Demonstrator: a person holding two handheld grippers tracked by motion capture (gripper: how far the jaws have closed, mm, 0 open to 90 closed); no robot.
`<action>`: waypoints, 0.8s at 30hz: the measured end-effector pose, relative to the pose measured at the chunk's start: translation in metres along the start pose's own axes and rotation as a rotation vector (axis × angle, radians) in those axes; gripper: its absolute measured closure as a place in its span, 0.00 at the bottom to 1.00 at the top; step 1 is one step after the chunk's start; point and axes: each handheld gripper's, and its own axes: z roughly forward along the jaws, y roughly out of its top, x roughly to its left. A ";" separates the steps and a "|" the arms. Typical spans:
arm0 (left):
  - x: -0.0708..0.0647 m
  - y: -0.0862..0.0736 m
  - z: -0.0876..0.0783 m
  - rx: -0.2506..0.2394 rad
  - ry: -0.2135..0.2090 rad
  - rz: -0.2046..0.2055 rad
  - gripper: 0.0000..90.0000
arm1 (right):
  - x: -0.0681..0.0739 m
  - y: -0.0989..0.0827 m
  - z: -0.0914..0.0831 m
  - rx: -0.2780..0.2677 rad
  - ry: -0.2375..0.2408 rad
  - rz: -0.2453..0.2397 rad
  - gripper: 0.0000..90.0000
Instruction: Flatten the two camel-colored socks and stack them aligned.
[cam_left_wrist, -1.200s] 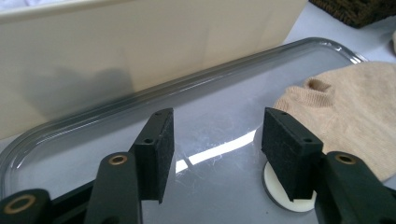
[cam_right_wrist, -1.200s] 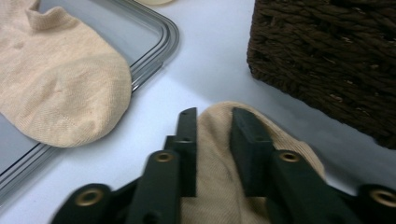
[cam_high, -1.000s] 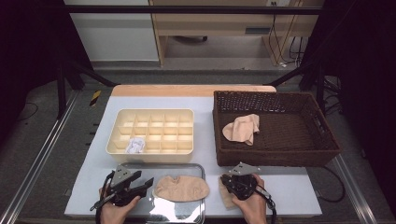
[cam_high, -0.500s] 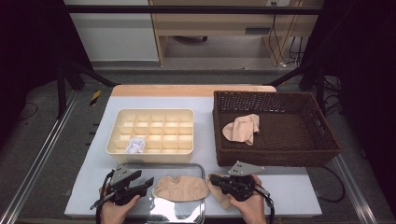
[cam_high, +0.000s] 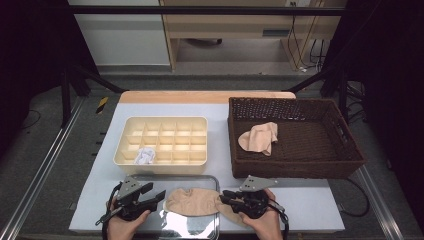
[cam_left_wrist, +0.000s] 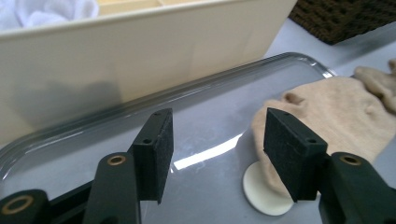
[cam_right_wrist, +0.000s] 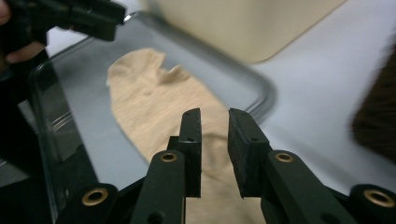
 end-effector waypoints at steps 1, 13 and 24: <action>-0.002 0.002 -0.001 -0.006 -0.007 0.006 0.48 | -0.003 0.002 -0.005 -0.007 -0.017 0.005 0.86; -0.047 0.034 0.009 -0.003 -0.072 0.113 0.53 | -0.026 -0.015 -0.032 0.027 -0.166 0.069 0.84; -0.082 0.043 0.040 0.036 -0.149 0.144 0.61 | -0.034 -0.034 -0.028 0.076 -0.149 0.111 0.86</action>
